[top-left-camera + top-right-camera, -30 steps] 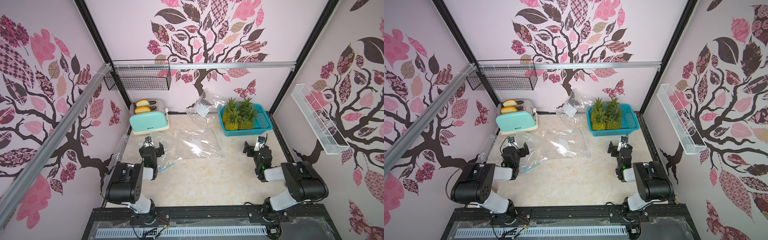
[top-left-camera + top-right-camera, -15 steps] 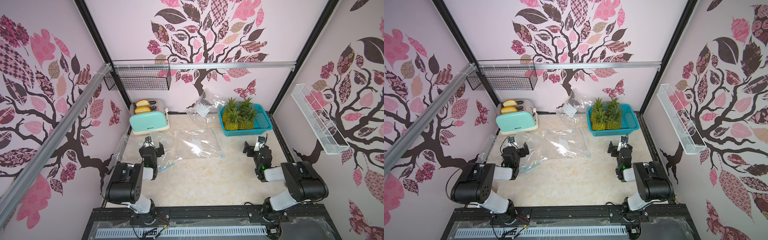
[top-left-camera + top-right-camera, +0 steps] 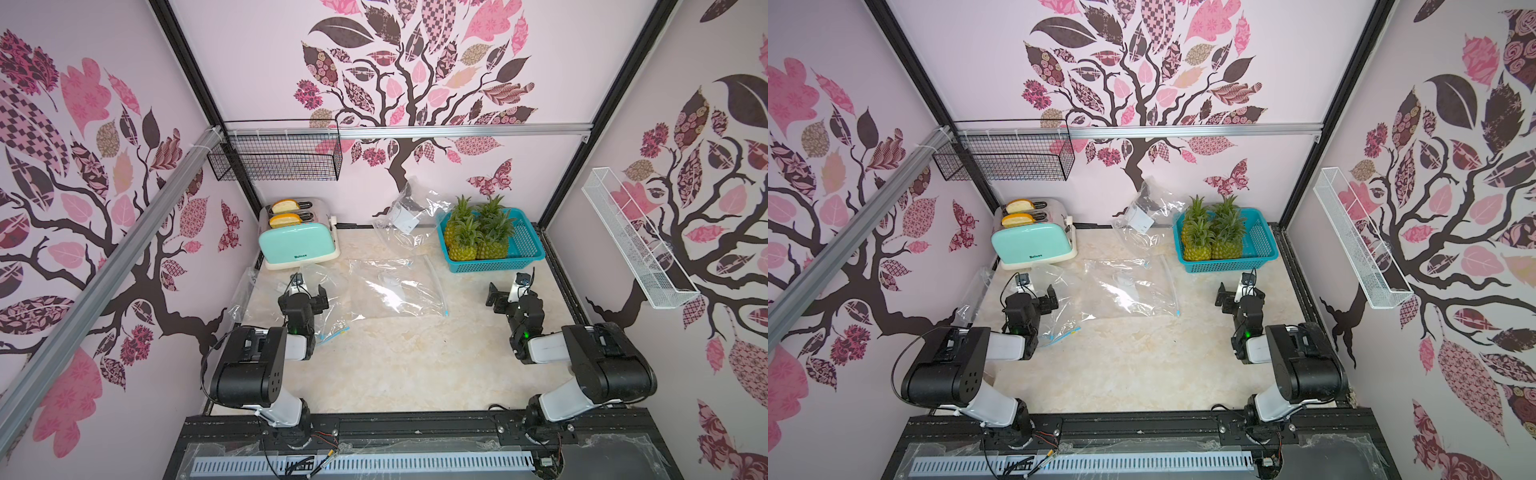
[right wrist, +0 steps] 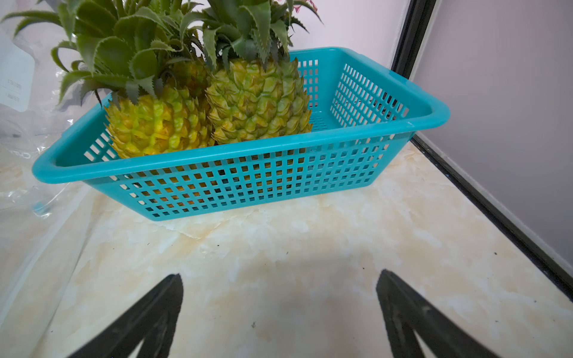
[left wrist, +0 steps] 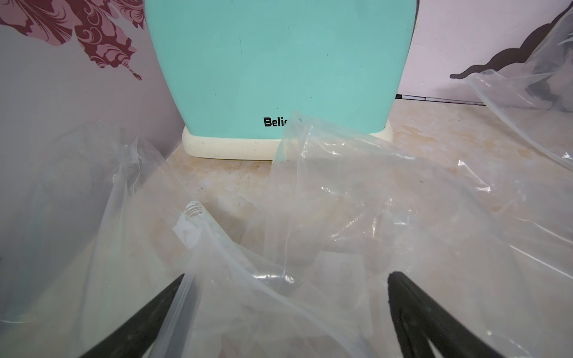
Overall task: Open the zip-top bag and take out the pineapple
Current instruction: Reset both arms
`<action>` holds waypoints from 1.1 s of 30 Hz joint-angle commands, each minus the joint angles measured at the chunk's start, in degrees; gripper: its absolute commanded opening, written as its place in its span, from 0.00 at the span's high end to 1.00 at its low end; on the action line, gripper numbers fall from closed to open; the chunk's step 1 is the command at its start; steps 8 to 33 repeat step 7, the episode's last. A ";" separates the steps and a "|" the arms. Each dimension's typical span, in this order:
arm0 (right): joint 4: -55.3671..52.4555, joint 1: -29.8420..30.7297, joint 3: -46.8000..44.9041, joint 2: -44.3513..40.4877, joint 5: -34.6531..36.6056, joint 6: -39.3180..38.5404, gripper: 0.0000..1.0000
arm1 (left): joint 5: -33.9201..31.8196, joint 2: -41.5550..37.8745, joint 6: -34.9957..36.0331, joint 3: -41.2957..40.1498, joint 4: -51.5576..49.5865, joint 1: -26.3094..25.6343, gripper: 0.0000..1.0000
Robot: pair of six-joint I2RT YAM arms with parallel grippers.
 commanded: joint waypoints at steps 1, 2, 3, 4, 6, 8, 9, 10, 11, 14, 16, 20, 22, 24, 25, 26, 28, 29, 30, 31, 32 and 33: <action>-0.54 -0.29 0.68 0.09 -0.23 -0.50 0.00 | -0.24 -0.29 -0.37 0.56 0.30 -0.11 0.02; -0.48 -0.30 0.69 0.13 -0.25 -0.50 0.01 | -0.24 -0.34 -0.36 0.69 0.24 -0.12 0.02; -0.49 -0.27 0.69 0.09 -0.24 -0.50 0.01 | -0.24 -0.23 -0.32 0.75 0.18 -0.12 0.02; -0.49 -0.23 0.65 0.09 -0.27 -0.50 0.00 | -0.24 -0.25 -0.34 0.78 0.14 -0.10 0.02; -0.51 -0.28 0.69 0.09 -0.27 -0.50 0.01 | -0.24 -0.38 -0.31 0.70 0.24 -0.12 0.02; -0.48 -0.24 0.69 0.09 -0.19 -0.50 0.01 | -0.17 -0.33 -0.36 0.61 0.28 -0.12 0.01; -0.48 -0.24 0.69 0.09 -0.19 -0.50 0.01 | -0.17 -0.33 -0.36 0.61 0.28 -0.12 0.01; -0.48 -0.24 0.69 0.09 -0.19 -0.50 0.01 | -0.17 -0.33 -0.36 0.61 0.28 -0.12 0.01; -0.48 -0.24 0.69 0.09 -0.19 -0.50 0.01 | -0.17 -0.33 -0.36 0.61 0.28 -0.12 0.01; -0.48 -0.24 0.69 0.09 -0.19 -0.50 0.01 | -0.17 -0.33 -0.36 0.61 0.28 -0.12 0.01; -0.48 -0.24 0.69 0.09 -0.19 -0.50 0.01 | -0.17 -0.33 -0.36 0.61 0.28 -0.12 0.01; -0.48 -0.24 0.69 0.09 -0.19 -0.50 0.01 | -0.17 -0.33 -0.36 0.61 0.28 -0.12 0.01; -0.48 -0.24 0.69 0.09 -0.19 -0.50 0.01 | -0.17 -0.33 -0.36 0.61 0.28 -0.12 0.01; -0.48 -0.24 0.69 0.09 -0.19 -0.50 0.01 | -0.17 -0.33 -0.36 0.61 0.28 -0.12 0.01; -0.48 -0.24 0.69 0.09 -0.19 -0.50 0.01 | -0.17 -0.33 -0.36 0.61 0.28 -0.12 0.01; -0.48 -0.24 0.69 0.09 -0.19 -0.50 0.01 | -0.17 -0.33 -0.36 0.61 0.28 -0.12 0.01; -0.48 -0.24 0.69 0.09 -0.19 -0.50 0.01 | -0.17 -0.33 -0.36 0.61 0.28 -0.12 0.01; -0.48 -0.24 0.69 0.09 -0.19 -0.50 0.01 | -0.17 -0.33 -0.36 0.61 0.28 -0.12 0.01; -0.48 -0.24 0.69 0.09 -0.19 -0.50 0.01 | -0.17 -0.33 -0.36 0.61 0.28 -0.12 0.01; -0.48 -0.24 0.69 0.09 -0.19 -0.50 0.01 | -0.17 -0.33 -0.36 0.61 0.28 -0.12 0.01; -0.48 -0.24 0.69 0.09 -0.19 -0.50 0.01 | -0.17 -0.33 -0.36 0.61 0.28 -0.12 0.01; -0.48 -0.24 0.69 0.09 -0.19 -0.50 0.01 | -0.17 -0.33 -0.36 0.61 0.28 -0.12 0.01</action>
